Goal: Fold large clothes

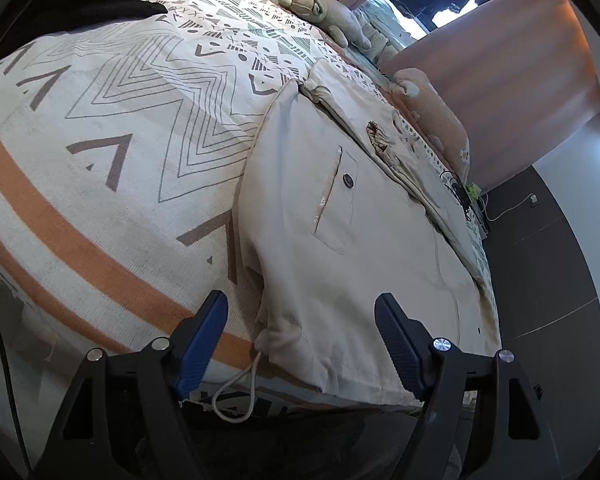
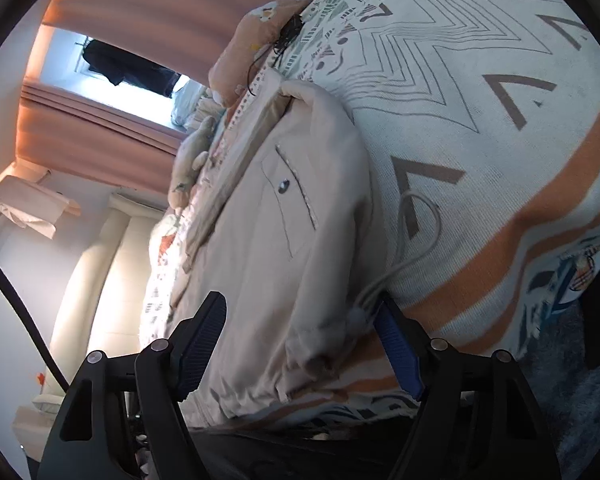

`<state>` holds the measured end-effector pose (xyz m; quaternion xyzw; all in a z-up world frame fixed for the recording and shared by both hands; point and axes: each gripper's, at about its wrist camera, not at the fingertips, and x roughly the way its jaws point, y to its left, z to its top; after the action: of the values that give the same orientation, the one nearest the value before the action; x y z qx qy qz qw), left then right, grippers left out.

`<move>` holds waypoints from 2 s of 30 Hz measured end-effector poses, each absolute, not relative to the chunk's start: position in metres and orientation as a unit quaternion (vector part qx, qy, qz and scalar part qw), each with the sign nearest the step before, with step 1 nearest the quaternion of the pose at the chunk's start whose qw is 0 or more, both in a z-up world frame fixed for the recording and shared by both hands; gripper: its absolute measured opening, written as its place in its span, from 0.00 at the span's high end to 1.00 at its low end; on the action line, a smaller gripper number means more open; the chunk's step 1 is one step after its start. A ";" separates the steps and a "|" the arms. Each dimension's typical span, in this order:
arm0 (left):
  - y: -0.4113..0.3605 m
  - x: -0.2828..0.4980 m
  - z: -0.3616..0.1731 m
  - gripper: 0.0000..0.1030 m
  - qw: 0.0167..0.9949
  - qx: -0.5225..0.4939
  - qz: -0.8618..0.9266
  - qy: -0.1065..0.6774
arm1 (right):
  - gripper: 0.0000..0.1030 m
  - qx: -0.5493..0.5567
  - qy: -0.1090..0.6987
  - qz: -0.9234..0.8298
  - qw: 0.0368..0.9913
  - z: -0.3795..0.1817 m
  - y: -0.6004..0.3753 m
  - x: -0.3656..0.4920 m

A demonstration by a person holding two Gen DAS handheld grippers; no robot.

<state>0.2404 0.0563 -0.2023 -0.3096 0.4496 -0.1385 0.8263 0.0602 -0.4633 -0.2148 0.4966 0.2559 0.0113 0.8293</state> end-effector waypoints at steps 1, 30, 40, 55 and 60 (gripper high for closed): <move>0.056 0.245 -0.204 0.25 0.823 -0.314 -0.140 0.452 | 0.28 0.505 0.248 0.019 0.827 -0.214 -0.466 0.061; 0.039 0.271 -0.217 0.38 0.791 -0.351 -0.200 0.459 | 0.29 0.508 0.239 0.056 0.826 -0.208 -0.466 0.123; 0.055 0.270 -0.215 0.87 0.779 -0.385 -0.197 0.454 | 0.93 0.526 0.217 0.042 0.821 -0.192 -0.455 0.118; 0.063 0.237 -0.137 0.88 0.766 -0.443 -0.301 0.355 | 0.95 0.515 0.111 0.157 0.835 -0.087 -0.414 0.068; 0.073 0.215 -0.119 0.88 0.766 -0.455 -0.314 0.330 | 0.95 0.509 0.096 0.172 0.838 -0.058 -0.406 0.037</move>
<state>0.2146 0.0731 -0.1187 -0.4548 0.3297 -0.3138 0.7655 0.0370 -0.4056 -0.0580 0.5086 0.0961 0.1720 0.8382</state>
